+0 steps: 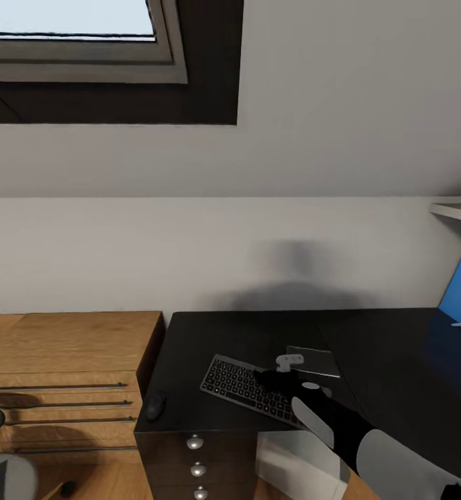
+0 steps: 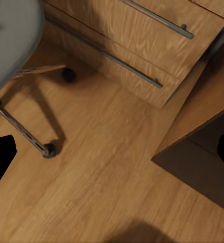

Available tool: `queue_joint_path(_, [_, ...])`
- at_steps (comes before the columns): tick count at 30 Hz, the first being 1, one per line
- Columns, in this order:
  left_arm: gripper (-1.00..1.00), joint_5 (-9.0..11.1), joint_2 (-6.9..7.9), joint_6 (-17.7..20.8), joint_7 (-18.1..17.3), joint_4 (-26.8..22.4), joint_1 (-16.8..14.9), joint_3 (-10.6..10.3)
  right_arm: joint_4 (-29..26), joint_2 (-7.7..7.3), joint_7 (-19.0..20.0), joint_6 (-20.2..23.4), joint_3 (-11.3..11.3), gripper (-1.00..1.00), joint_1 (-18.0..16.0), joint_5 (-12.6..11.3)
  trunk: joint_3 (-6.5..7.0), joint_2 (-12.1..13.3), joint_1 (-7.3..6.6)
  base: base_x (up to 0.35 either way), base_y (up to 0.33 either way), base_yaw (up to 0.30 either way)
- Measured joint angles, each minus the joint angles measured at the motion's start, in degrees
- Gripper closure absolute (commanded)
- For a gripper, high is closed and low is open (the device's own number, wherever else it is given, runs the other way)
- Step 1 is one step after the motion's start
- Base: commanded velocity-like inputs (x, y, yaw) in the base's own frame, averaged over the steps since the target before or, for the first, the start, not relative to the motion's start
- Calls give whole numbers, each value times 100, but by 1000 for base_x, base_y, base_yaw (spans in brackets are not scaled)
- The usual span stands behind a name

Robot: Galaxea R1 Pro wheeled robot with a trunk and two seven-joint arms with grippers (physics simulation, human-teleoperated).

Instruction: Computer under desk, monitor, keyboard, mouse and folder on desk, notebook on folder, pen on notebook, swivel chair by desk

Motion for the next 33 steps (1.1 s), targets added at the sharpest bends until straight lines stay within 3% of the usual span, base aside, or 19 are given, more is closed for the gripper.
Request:
queue_joint_path(8, [-100, 10, 21, 0, -1, -2, 0, 3, 4, 21, 9, 17, 2, -100, 0, 0, 0, 0, -1, 255, 0, 0])
queue_joint_path(17, [-100, 25, 5, -21, 11, -90, -1, 21, 8, 19, 6, 19, 3, -100, 0, 1, 0, 1, 1, 37, 0, 0])
queue_joint_path(19, [-100, 214, 19, -15, 11, -170, -1, 214, 35, 20, -5, -1, 0, -100, 0, 0, -35, -78, 45, 1, 0, 0])
queue_joint_path(23, [-100, 328, 22, -10, 7, -248, -1, 341, 57, 18, -14, -108, -1, -100, 0, -3, -54, -120, 67, 0, 0, 0])
queue_joint_path(30, [-100, 344, 37, 60, 5, -950, -1, 369, 58, 15, -16, -271, -1, -100, 0, -6, -54, -120, 67, 0, 0, 0])
queue_joint_path(32, [-100, 342, 63, 198, 6, -1183, -2, 374, 58, 15, -16, -281, -1, -100, 0, -7, -54, -120, 67, 0, 0, 0])
queue_joint_path(33, [-100, 339, 105, 475, 6, -1435, -3, 376, 58, 15, -16, -288, -1, -100, 0, -8, -53, -120, 67, 0, 0, 0])
